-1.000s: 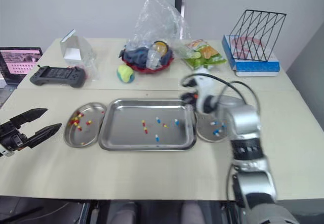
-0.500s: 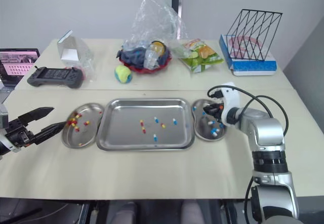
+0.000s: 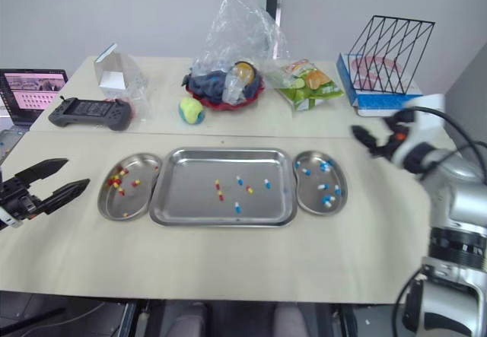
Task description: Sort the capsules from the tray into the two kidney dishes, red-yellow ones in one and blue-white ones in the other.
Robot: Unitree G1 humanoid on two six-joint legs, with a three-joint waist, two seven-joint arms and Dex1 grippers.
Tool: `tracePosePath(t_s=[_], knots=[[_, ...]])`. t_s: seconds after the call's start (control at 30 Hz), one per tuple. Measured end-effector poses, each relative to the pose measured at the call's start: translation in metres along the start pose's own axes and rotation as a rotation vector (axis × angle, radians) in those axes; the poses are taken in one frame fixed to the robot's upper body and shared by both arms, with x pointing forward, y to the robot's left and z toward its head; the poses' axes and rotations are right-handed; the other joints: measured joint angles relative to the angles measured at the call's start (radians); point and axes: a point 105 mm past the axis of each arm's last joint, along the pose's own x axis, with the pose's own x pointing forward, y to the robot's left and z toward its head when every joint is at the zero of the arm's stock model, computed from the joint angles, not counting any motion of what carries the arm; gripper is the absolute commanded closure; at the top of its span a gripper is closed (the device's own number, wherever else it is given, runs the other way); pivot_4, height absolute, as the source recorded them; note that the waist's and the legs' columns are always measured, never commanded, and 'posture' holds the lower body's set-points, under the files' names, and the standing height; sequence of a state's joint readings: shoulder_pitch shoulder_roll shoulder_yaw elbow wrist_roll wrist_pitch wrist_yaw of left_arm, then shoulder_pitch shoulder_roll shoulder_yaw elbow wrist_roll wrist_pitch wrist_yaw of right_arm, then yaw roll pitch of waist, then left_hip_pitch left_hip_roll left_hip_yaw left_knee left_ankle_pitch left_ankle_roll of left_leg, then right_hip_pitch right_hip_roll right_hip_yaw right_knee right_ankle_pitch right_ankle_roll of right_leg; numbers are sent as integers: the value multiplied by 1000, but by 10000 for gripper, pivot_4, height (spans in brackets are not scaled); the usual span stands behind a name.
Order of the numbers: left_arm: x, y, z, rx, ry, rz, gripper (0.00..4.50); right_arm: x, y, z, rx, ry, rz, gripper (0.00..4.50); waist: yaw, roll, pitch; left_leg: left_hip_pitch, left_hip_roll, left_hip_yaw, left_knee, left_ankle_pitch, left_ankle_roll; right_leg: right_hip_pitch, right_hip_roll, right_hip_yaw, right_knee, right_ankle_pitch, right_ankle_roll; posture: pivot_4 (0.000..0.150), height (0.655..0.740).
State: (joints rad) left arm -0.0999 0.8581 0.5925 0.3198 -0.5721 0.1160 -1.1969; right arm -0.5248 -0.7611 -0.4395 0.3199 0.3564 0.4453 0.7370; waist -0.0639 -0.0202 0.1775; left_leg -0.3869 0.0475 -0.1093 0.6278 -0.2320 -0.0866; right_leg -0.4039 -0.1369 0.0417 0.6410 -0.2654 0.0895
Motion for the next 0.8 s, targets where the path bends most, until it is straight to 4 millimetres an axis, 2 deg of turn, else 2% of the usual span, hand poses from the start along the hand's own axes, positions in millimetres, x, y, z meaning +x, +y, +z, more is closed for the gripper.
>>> tracePosePath(t_s=[0.13, 0.23, 0.47, 0.8], knots=[[-19, 13, -12, 15, 24, 92, 0, -23, -29, -46, 112, 72, -63, 373, -9, 1, 0, 2, 0, 1, 0, 0, 0, 1, 0, 1, 1, 0, 0, 1500, 7380], [-30, 18, -18, 16, 31, 137, 0, -34, -38, -61, 90, 76, -108, 373, -15, 2, 1, 3, 0, 1, 0, 0, 0, 1, 0, 2, 2, 0, -1, 1500, 7380], [-36, 20, -20, 21, 39, 173, 0, -40, -45, -66, 20, 36, -142, 373, -8, 2, 1, 3, 0, 1, 0, 0, 0, 1, 0, 2, 2, 0, 0, 1500, 7380], [-38, 19, -20, 19, 38, 182, 0, -34, -40, -67, -37, 23, -124, 373, -7, 2, 0, 3, 0, 1, 0, 0, 0, 2, 0, 2, 2, 0, 0, 1500, 7380]])
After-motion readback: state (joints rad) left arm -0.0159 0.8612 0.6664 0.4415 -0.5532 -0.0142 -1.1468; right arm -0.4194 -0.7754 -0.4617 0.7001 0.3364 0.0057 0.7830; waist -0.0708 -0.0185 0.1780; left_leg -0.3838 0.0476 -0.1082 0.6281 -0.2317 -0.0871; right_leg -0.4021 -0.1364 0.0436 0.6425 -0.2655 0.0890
